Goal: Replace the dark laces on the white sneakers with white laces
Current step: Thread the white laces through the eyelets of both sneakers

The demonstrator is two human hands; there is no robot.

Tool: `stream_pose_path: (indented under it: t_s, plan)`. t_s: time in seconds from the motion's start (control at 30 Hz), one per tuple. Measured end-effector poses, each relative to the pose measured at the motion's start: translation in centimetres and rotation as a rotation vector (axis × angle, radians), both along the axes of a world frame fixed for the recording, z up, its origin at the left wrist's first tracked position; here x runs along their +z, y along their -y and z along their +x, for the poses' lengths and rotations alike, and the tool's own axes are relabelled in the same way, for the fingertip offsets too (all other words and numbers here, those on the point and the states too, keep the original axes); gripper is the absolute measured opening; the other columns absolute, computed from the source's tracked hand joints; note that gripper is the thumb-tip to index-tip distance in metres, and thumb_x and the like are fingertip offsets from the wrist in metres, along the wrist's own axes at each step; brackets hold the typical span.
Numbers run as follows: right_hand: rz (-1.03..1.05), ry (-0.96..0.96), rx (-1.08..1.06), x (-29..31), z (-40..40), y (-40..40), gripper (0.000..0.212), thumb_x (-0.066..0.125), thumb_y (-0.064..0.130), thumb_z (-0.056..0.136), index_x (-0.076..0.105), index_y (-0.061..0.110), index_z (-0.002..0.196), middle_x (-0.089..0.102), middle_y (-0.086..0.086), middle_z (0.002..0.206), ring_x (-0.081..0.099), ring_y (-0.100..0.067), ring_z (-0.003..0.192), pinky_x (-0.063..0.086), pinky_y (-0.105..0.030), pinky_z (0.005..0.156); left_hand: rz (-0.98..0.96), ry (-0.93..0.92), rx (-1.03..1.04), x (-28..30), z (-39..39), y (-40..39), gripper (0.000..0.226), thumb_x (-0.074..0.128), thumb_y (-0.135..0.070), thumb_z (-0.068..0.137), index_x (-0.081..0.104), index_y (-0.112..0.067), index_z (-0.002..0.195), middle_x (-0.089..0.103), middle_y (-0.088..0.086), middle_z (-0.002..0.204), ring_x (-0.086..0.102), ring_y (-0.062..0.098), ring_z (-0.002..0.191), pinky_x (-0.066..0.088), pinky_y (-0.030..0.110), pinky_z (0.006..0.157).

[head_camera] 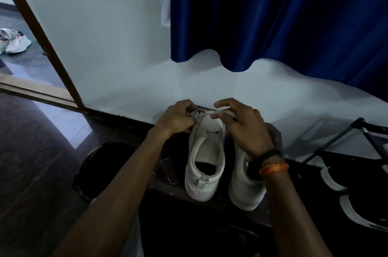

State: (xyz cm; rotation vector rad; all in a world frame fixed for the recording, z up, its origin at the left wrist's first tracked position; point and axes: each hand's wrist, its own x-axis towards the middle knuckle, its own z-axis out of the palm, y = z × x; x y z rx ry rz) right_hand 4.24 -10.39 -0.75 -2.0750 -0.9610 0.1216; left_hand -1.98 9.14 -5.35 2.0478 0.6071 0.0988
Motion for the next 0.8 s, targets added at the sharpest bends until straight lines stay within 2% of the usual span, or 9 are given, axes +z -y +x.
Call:
stream_pose_path:
  t_s: [0.13,0.2,0.3,0.37,0.47,0.57,0.67,0.7,0.8]
  plan:
    - [-0.04,0.071,-0.077,-0.8,-0.6,-0.6,0.021,0.065,0.016,0.091,0.079,0.03,0.098,0.077,0.015,0.095,0.071,-0.004,0.09,0.056,-0.034,0.087,0.057,0.05,0.038,1.0,-0.6,1.4,0.017,0.075,-0.025,0.083,0.064,-0.024,0.096,0.07,-0.004,0.091,0.067,0.014,0.083,0.057,0.03,0.069]
    - [-0.052,0.079,-0.106,-1.0,-0.4,-0.6,0.019,0.069,0.015,0.088,0.08,0.028,0.096,0.077,0.012,0.099,0.071,-0.006,0.095,0.056,-0.034,0.09,-0.002,-0.009,-0.048,1.8,-0.8,2.3,0.023,0.079,-0.029,0.078,0.065,-0.024,0.095,0.07,-0.003,0.093,0.068,0.015,0.083,0.056,0.029,0.068]
    - [-0.09,0.057,-0.126,-1.2,-0.1,-0.4,0.015,0.074,0.019,0.083,0.081,0.028,0.092,0.077,0.011,0.092,0.07,-0.008,0.09,0.057,-0.035,0.087,-0.018,-0.122,-0.136,2.1,-1.0,3.3,0.044,0.081,-0.042,0.067,0.061,-0.026,0.103,0.068,-0.002,0.101,0.065,0.014,0.089,0.054,0.032,0.072]
    - [-0.159,0.064,-0.135,-1.3,0.1,-0.3,0.012,0.077,0.023,0.08,0.08,0.029,0.089,0.076,0.012,0.086,0.069,-0.008,0.084,0.056,-0.033,0.081,0.02,-0.131,-0.144,2.2,-1.0,3.4,0.046,0.081,-0.04,0.072,0.058,-0.025,0.109,0.065,-0.005,0.101,0.063,0.012,0.089,0.049,0.028,0.071]
    - [-0.208,0.031,-0.144,-1.1,0.3,-0.4,0.008,0.081,0.025,0.075,0.079,0.028,0.083,0.073,0.014,0.077,0.067,-0.004,0.077,0.054,-0.026,0.073,0.036,-0.145,-0.126,2.5,-0.8,3.3,0.048,0.083,-0.036,0.073,0.058,-0.022,0.111,0.063,-0.006,0.1,0.062,0.012,0.091,0.051,0.029,0.073]
    - [-0.253,0.007,-0.164,-1.0,0.5,-0.6,0.007,0.081,0.025,0.073,0.077,0.028,0.078,0.069,0.017,0.069,0.065,-0.003,0.075,0.049,-0.023,0.069,0.106,-0.18,-0.086,2.4,-0.5,3.2,0.036,0.085,-0.031,0.069,0.067,-0.015,0.096,0.07,-0.001,0.086,0.065,0.011,0.078,0.052,0.028,0.063]
    - [-0.273,0.001,-0.157,-0.9,0.5,-0.8,0.006,0.079,0.023,0.074,0.074,0.026,0.074,0.066,0.018,0.065,0.062,0.001,0.07,0.042,-0.019,0.062,0.064,-0.142,-0.025,2.3,-0.7,2.4,0.019,0.083,-0.023,0.072,0.076,-0.008,0.081,0.073,0.002,0.07,0.065,0.004,0.059,0.047,0.017,0.048]
    - [-0.272,-0.003,-0.153,-0.9,0.6,-0.8,0.006,0.078,0.021,0.074,0.074,0.025,0.073,0.065,0.018,0.064,0.06,0.002,0.069,0.04,-0.017,0.06,0.034,-0.13,-0.017,2.2,-0.7,2.0,0.015,0.082,-0.022,0.072,0.077,-0.009,0.078,0.074,0.002,0.07,0.066,0.004,0.062,0.048,0.016,0.051]
    - [-0.289,-0.004,-0.144,-1.0,0.8,-1.0,0.007,0.076,0.018,0.075,0.073,0.024,0.075,0.064,0.018,0.064,0.059,0.003,0.068,0.036,-0.008,0.058,-0.11,-0.121,-0.019,2.1,-0.9,1.0,0.006,0.081,-0.013,0.074,0.08,-0.011,0.08,0.077,0.005,0.085,0.071,0.015,0.088,0.055,0.025,0.073]
